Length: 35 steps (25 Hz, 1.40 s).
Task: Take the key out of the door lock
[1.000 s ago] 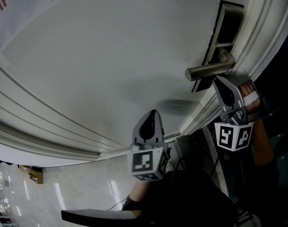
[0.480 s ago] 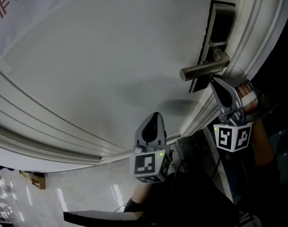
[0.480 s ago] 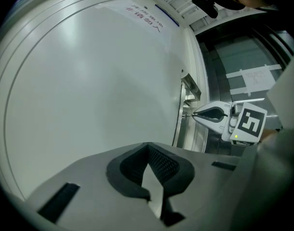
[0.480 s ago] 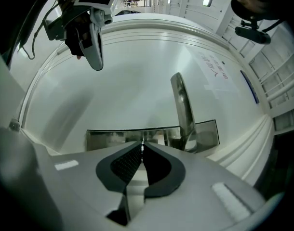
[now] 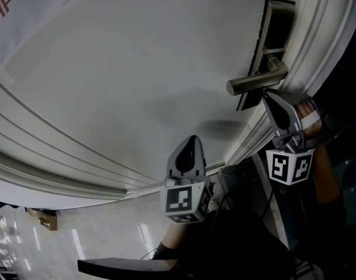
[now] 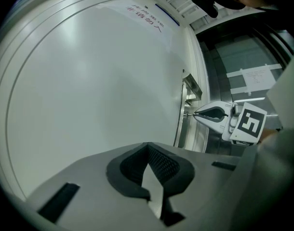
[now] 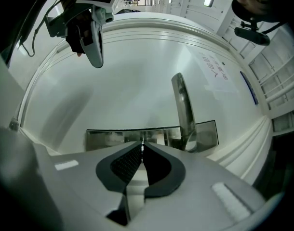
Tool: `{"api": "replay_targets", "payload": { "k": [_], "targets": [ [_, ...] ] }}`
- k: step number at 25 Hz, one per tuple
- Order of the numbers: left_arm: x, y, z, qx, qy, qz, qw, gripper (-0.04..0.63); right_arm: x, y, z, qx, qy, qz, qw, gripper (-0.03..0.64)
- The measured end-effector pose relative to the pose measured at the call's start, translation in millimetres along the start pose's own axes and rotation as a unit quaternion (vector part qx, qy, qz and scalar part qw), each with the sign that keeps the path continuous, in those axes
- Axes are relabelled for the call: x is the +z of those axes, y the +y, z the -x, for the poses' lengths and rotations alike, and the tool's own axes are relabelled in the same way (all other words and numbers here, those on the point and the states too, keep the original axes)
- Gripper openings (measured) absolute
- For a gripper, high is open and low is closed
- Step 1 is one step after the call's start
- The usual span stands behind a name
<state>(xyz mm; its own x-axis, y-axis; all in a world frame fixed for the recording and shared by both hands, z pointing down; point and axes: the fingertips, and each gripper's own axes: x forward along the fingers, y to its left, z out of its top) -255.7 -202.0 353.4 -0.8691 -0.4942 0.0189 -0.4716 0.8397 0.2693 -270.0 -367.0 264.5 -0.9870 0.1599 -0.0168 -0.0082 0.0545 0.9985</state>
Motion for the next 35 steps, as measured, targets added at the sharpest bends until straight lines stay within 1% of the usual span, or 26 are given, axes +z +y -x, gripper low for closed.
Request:
{"api": "replay_targets", "payload": {
  "k": [15,35],
  "targets": [
    [-4.0,-0.9,-5.5,-0.005,0.005,0.005,1.0000,0.000,0.2,0.7,1.6,-0.002,0.000,0.003,1.000,0.011],
    [-2.5,-0.7,-5.4,-0.005,0.004,-0.001,1.0000,0.000,0.5,0.3,4.2,-0.003,-0.005,0.006,1.000,0.011]
  ]
}}
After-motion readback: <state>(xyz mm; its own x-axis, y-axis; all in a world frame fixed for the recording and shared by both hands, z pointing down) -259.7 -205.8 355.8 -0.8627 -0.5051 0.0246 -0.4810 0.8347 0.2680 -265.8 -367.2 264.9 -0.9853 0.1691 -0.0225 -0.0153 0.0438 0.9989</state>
